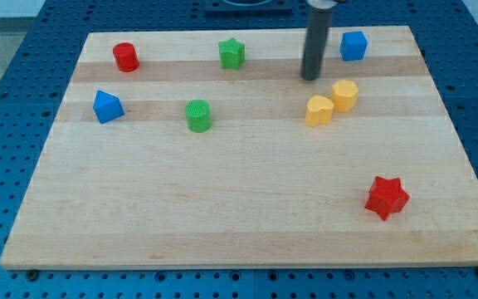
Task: Move the blue triangle closer to the green circle
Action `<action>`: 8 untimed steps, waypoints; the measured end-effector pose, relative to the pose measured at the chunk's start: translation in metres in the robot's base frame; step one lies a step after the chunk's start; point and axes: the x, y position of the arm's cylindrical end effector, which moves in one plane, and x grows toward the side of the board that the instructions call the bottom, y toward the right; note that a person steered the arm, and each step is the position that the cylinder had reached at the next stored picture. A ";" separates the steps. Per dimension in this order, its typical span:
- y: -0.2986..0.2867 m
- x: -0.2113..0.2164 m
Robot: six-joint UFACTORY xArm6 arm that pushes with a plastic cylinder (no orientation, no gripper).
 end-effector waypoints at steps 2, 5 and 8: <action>-0.059 0.000; -0.277 0.025; -0.270 0.094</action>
